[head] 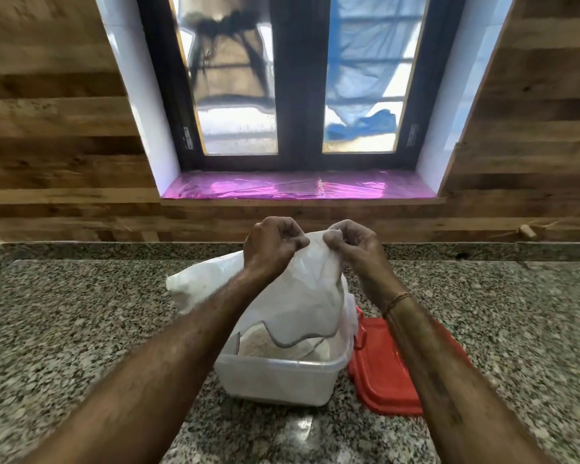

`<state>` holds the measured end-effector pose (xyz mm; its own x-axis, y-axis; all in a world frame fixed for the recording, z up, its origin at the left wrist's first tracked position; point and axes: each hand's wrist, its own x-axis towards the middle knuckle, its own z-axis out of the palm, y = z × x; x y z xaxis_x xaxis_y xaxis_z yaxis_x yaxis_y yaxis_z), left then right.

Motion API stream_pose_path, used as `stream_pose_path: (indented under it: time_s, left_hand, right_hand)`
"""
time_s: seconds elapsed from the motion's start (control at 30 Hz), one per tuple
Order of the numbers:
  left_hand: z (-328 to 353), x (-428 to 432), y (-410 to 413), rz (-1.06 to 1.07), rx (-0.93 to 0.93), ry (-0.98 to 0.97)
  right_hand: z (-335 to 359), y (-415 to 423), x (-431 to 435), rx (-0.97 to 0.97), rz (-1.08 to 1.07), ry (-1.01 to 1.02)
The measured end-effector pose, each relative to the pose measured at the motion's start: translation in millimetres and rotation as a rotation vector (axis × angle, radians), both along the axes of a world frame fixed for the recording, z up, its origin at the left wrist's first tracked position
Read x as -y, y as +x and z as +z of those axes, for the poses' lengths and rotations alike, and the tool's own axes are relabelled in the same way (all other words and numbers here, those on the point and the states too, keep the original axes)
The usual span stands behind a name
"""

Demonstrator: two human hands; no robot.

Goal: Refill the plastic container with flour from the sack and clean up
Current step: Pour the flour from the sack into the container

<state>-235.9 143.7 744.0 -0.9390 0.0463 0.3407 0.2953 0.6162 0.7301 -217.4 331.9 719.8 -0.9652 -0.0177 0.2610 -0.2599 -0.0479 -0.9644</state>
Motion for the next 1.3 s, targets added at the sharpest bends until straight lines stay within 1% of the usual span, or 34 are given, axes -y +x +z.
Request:
stream_pose_path:
  time_s: [0.07,0.13,0.23,0.3,0.37,0.47,0.57,0.63,0.73,0.8,0.83,0.9,0.97,1.0,1.07,1.13,1.17,1.23,1.3]
  left_hand:
    - [2,0,1,0.028,-0.028,-0.036]
    - [1,-1,1,0.03,-0.039,-0.056]
    - [-1,-4,3,0.02,-0.027,-0.047]
    - [-1,-8,6,-0.032,-0.005,-0.052]
    - [0,-11,9,-0.092,0.005,-0.056]
    - [3,-11,12,-0.072,-0.005,-0.06]
    - [5,-5,9,0.005,-0.019,-0.056]
    - [6,-2,10,0.016,-0.006,-0.085]
    - [4,-3,13,0.008,0.013,-0.122]
    - [-1,-6,12,-0.041,0.03,-0.089]
    - [-2,-7,12,-0.078,0.04,-0.051]
    - [-3,-9,12,-0.126,0.054,-0.006]
    - [1,-3,12,-0.116,0.044,-0.037]
    - [4,6,11,-0.084,0.04,-0.1]
    - [7,37,11,0.014,0.083,-0.297]
    - [4,81,15,0.08,0.202,-0.445]
    - [2,103,19,0.089,0.274,-0.456]
    - [-4,138,26,0.076,0.389,-0.373]
    - [-11,157,34,0.085,0.416,-0.291]
  right_hand:
    - [4,4,-5,0.024,0.128,0.015]
    - [4,8,-14,0.034,0.171,0.056]
    - [4,8,-16,0.011,0.083,0.083]
    - [4,4,-14,0.012,0.004,0.07]
    - [5,0,-11,0.013,-0.027,0.08]
    - [4,1,-8,-0.017,-0.017,0.159]
    - [3,10,-12,-0.039,0.071,0.189]
    - [-3,14,-18,-0.049,0.083,0.299]
    - [-13,19,-27,-0.057,0.009,0.562]
    - [-14,22,-31,-0.052,-0.067,0.688]
    - [-12,21,-32,-0.053,-0.084,0.691]
    - [-6,17,-32,-0.036,-0.034,0.492]
    - [-3,9,-34,-0.033,-0.038,0.351]
    - [-2,5,-35,-0.036,-0.049,0.333]
    - [-3,0,-41,-0.025,-0.084,0.337]
    - [-4,-3,-47,-0.008,-0.111,0.339]
    - [-5,-5,-48,-0.001,-0.12,0.341]
    - [-6,-11,-47,0.007,-0.127,0.354]
    - [-6,-13,-43,0.008,-0.114,0.379]
